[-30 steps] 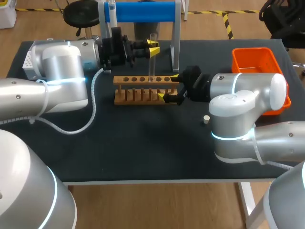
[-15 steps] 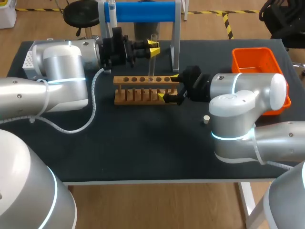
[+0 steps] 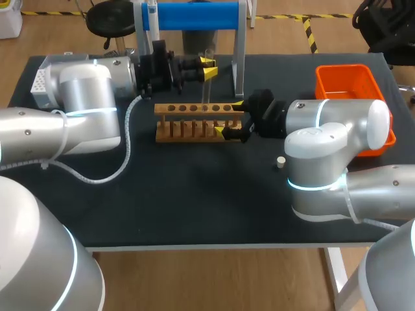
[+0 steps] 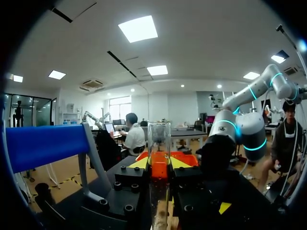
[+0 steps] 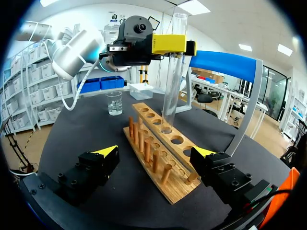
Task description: Invert the test tube, pick up the pipette, mount the tip to pipette, aspirate from beaker and dispense into the tube, eject the tip, return the pipette, and cap with the stopper.
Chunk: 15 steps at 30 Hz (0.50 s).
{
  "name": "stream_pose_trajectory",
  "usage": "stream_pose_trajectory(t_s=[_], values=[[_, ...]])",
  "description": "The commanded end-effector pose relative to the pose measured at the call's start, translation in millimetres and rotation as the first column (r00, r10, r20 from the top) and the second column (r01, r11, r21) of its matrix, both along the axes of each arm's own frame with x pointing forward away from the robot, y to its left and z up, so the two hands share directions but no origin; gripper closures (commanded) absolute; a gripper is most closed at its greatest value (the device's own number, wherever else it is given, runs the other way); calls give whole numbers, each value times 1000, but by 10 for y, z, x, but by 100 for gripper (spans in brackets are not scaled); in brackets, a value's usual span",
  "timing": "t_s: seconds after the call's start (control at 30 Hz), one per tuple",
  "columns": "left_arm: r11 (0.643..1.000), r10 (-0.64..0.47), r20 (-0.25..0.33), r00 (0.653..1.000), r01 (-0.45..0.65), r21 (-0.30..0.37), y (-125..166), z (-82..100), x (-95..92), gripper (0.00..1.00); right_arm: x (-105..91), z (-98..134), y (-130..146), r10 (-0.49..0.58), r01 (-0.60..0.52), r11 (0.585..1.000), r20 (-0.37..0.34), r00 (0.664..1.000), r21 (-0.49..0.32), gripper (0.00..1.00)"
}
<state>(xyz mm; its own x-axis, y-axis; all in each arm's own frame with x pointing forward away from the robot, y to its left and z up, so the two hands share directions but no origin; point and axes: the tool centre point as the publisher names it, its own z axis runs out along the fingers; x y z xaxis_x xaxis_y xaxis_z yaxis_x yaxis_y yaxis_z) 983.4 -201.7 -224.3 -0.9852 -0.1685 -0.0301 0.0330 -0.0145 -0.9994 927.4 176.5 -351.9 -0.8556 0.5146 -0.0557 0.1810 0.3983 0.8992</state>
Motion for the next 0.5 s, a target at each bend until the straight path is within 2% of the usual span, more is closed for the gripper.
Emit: stream_pose_trajectory(t_s=[0.03,0.5], values=[[1000,-5,1,1000,5,-5,3,-27,15,100,4,8,-8,4,-4,1000,-3,1000,-2,0],[1000,-3,-10,1000,3,-4,23,-74,14,100,4,8,-8,4,-4,1000,-3,1000,-2,0]])
